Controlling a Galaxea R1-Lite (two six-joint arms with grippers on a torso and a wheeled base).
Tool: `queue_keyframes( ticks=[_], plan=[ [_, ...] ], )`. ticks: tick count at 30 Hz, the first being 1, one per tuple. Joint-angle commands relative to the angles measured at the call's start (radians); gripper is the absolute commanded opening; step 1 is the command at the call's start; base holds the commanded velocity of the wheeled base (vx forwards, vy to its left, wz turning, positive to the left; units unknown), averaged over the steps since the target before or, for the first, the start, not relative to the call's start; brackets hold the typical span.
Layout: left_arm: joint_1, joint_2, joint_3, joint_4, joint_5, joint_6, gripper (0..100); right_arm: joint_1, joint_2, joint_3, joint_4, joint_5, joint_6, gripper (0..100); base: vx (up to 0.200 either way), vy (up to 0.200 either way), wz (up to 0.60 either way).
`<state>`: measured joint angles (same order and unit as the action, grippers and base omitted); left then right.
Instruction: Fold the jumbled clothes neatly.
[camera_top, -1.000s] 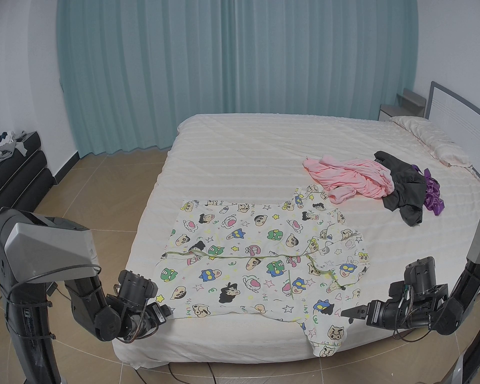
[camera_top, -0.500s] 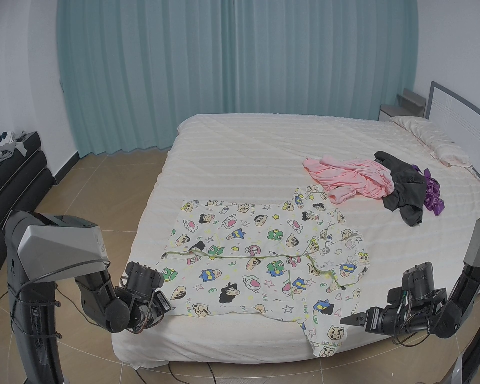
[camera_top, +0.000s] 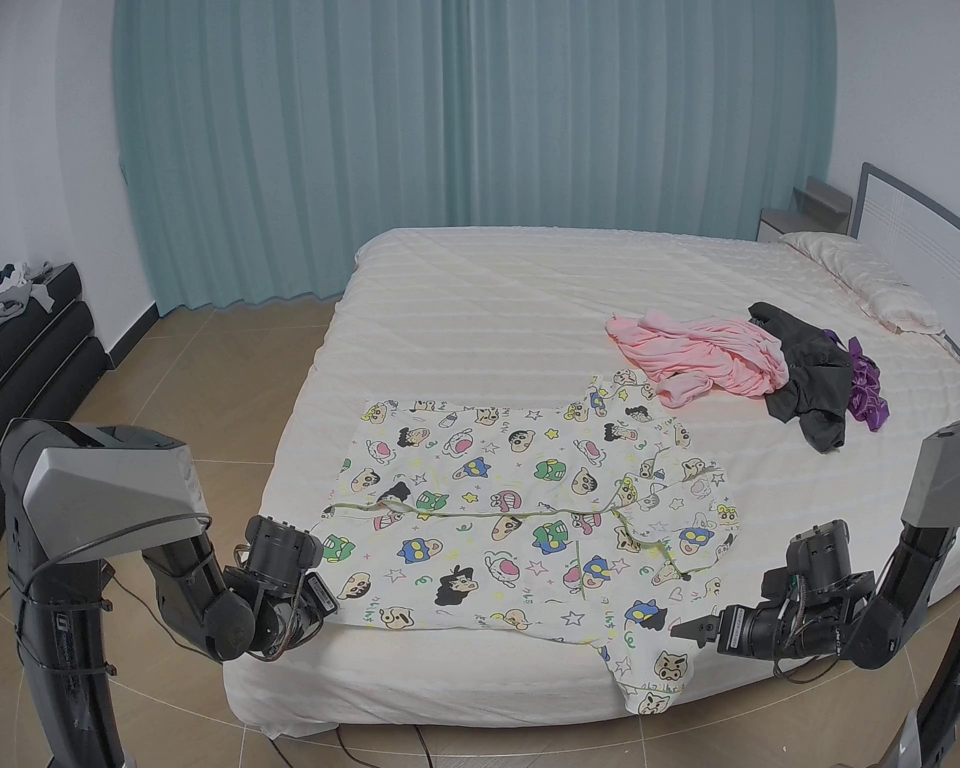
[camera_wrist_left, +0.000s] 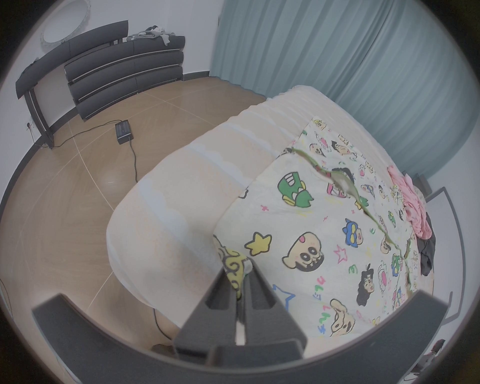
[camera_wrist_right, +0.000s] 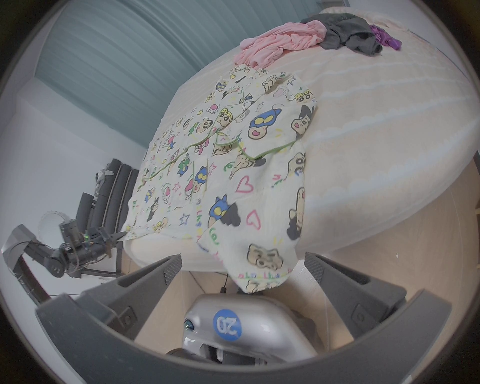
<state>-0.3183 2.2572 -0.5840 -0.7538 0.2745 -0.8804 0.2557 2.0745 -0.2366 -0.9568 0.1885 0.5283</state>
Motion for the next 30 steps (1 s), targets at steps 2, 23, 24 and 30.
queue_keyframes(
  ticks=[2,23,24,30],
  plan=[
    [0.019,-0.067,-0.043,-0.002,0.008,-0.002,0,-0.007,0.177,-0.116,-0.007,-0.08,-0.065,100,0.0,0.0,0.0],
    [0.024,-0.088,-0.053,-0.004,0.019,0.0,0,-0.039,0.273,-0.305,0.033,-0.081,-0.106,0,0.0,0.0,0.0],
    [0.024,-0.088,-0.053,-0.004,0.019,0.001,0,-0.046,0.273,-0.328,0.029,-0.077,-0.106,0,0.0,0.0,0.0],
    [0.024,-0.091,-0.056,-0.004,0.019,0.006,0,-0.085,0.259,-0.412,0.027,-0.08,-0.099,0,0.0,0.0,0.0]
  ],
)
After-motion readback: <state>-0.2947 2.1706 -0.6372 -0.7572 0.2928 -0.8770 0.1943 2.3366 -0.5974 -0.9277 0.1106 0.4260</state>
